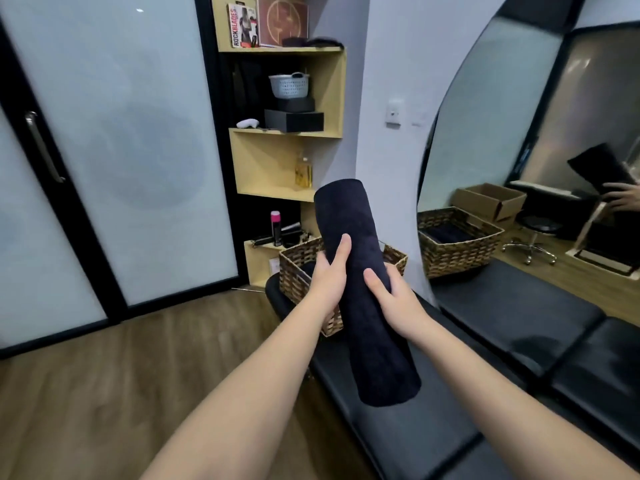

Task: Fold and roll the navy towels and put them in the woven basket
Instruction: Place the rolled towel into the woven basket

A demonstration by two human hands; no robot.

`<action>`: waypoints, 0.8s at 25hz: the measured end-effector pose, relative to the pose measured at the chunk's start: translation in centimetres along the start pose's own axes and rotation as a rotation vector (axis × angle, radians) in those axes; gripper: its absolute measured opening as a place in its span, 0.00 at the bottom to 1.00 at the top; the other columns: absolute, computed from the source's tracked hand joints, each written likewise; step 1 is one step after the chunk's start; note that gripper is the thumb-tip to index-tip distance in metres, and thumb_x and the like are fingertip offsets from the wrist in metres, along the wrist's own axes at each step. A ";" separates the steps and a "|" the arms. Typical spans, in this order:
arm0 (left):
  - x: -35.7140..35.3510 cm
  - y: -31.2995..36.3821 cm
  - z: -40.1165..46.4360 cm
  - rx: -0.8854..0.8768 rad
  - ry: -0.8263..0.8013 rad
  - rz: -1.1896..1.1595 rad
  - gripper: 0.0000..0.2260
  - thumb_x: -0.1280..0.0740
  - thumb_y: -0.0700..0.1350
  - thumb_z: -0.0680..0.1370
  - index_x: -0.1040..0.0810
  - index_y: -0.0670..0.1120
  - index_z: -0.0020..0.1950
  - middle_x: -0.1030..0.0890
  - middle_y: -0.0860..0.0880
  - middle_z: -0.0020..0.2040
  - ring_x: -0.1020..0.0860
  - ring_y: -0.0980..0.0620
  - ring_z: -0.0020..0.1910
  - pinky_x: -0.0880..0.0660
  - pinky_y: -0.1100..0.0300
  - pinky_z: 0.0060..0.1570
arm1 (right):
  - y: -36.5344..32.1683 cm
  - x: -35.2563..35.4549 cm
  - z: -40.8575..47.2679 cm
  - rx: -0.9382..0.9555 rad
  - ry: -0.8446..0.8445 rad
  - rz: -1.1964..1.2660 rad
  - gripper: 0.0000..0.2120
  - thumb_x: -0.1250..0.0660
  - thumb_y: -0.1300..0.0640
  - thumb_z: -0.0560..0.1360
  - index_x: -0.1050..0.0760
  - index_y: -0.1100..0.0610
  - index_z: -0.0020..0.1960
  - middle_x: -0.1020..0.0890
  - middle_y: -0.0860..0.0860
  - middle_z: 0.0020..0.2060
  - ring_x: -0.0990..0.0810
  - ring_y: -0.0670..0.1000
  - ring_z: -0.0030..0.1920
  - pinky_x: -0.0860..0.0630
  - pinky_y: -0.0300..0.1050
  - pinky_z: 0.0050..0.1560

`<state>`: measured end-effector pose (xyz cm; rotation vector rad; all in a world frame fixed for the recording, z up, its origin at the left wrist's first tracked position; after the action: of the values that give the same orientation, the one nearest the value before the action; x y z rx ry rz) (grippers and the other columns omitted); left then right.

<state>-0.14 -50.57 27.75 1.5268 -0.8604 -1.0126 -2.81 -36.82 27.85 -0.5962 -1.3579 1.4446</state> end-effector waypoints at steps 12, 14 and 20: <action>5.5 -6.7 16.6 0.185 0.119 -0.023 0.58 0.35 0.83 0.56 0.35 0.52 0.78 0.23 0.53 0.69 0.22 0.50 0.64 0.26 0.49 0.68 | 10.1 -6.0 14.6 -0.160 -0.121 -0.039 0.17 0.37 0.43 0.81 0.29 0.50 0.65 0.21 0.39 0.58 0.22 0.30 0.53 0.27 0.27 0.48; 6.2 -7.7 19.0 0.197 0.142 -0.032 0.61 0.35 0.84 0.53 0.36 0.52 0.78 0.23 0.53 0.69 0.22 0.51 0.65 0.27 0.49 0.68 | 11.3 -6.6 16.8 -0.181 -0.141 -0.059 0.17 0.37 0.43 0.81 0.29 0.50 0.65 0.22 0.38 0.57 0.23 0.27 0.50 0.29 0.23 0.45; 9.0 -9.1 26.1 0.252 0.137 -0.062 0.54 0.35 0.80 0.59 0.34 0.50 0.77 0.21 0.53 0.67 0.21 0.51 0.63 0.26 0.49 0.68 | 14.6 -9.8 22.9 -0.254 -0.140 -0.097 0.17 0.37 0.41 0.81 0.29 0.48 0.66 0.23 0.35 0.54 0.24 0.26 0.49 0.30 0.22 0.44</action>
<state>-20.73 -66.83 15.31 1.8236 -0.8729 -0.8557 -24.17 -52.94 17.09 -0.5907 -1.6738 1.2638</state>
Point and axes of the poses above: each hand's wrist, its own z-axis towards the middle knuckle, its own x-axis out of the back of the hand, y = z × x, the point moved 8 cm from there along z, towards the middle knuckle
